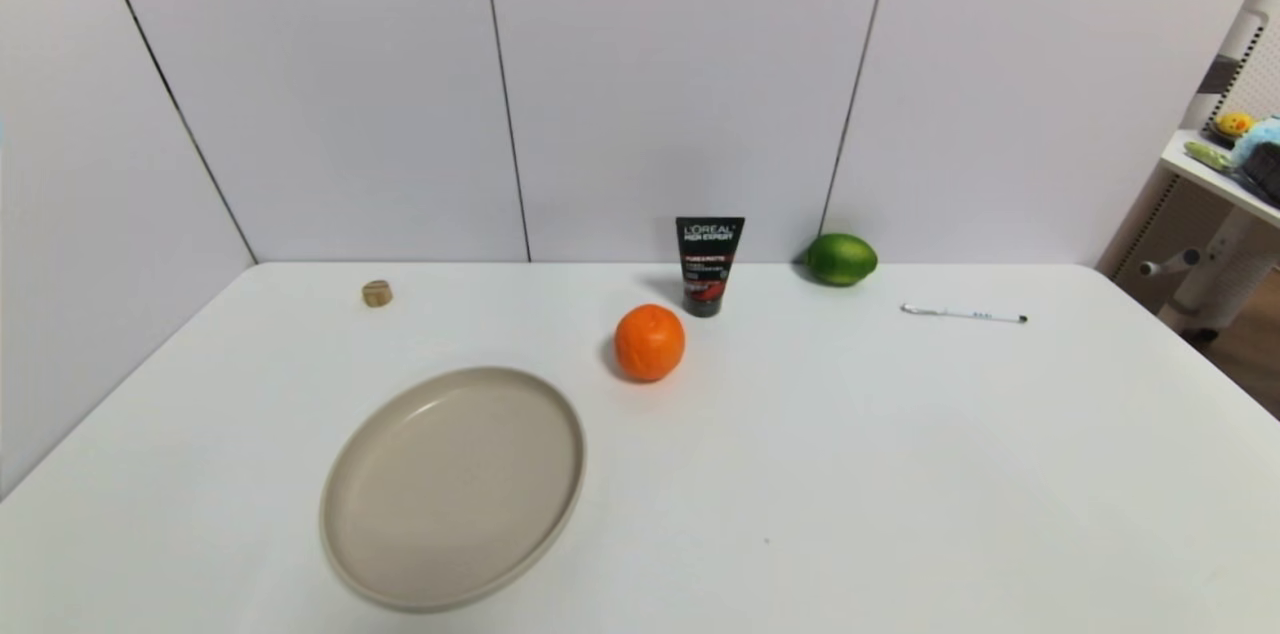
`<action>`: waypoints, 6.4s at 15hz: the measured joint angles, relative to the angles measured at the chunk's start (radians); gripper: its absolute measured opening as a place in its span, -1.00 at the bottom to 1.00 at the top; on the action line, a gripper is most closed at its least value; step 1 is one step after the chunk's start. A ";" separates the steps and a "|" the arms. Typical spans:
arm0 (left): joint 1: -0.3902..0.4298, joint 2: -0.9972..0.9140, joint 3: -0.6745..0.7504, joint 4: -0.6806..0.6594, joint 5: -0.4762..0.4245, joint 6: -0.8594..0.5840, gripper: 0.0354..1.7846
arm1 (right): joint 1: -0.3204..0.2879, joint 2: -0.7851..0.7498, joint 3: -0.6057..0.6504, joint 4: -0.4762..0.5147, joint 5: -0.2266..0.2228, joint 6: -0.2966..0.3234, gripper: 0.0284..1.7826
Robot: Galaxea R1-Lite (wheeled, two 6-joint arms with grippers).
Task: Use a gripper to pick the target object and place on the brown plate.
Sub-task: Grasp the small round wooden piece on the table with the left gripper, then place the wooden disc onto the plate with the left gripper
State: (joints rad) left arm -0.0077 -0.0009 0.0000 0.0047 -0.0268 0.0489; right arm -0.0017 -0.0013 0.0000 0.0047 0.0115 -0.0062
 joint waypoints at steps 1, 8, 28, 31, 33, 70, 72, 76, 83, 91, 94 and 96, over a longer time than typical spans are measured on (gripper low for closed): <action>0.000 0.000 0.000 0.000 0.000 0.000 0.89 | 0.000 0.000 0.000 0.000 0.000 0.000 0.90; 0.000 0.000 0.000 0.000 0.000 0.000 0.89 | 0.000 0.000 0.000 0.000 -0.001 0.001 0.90; -0.001 0.252 -0.339 0.203 0.034 -0.028 0.89 | 0.000 0.000 0.000 0.000 0.000 0.001 0.90; -0.001 0.494 -0.506 0.215 0.036 -0.009 0.89 | 0.000 0.000 0.000 0.000 -0.001 0.000 0.90; -0.001 0.693 -0.643 0.230 0.035 -0.002 0.89 | 0.000 0.000 0.000 0.000 -0.001 0.000 0.90; 0.056 2.293 -1.938 0.452 -0.002 0.125 0.89 | 0.000 0.000 0.000 0.000 -0.001 0.000 0.90; 0.058 2.296 -1.938 0.453 -0.002 0.124 0.89 | 0.000 0.000 0.000 0.000 -0.001 0.001 0.90; 0.060 2.304 -1.938 0.454 -0.004 0.122 0.89 | 0.000 0.000 0.000 0.000 -0.001 0.001 0.90; 0.057 2.317 -1.940 0.456 -0.004 0.122 0.04 | 0.000 0.000 0.000 0.000 -0.001 0.000 0.90; 0.058 2.315 -1.945 0.462 -0.018 0.124 -0.45 | 0.000 0.000 0.000 0.000 -0.001 0.000 0.90; 0.055 2.258 -1.933 0.493 -0.054 0.133 -0.45 | 0.000 0.000 0.000 0.000 -0.001 0.001 0.90; 0.041 2.173 -1.895 0.535 -0.100 0.139 -0.45 | 0.000 0.000 0.000 0.000 -0.001 0.000 0.90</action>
State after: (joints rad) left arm 0.0336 2.1719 -1.8949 0.5398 -0.1268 0.1874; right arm -0.0017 -0.0013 0.0000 0.0043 0.0109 -0.0057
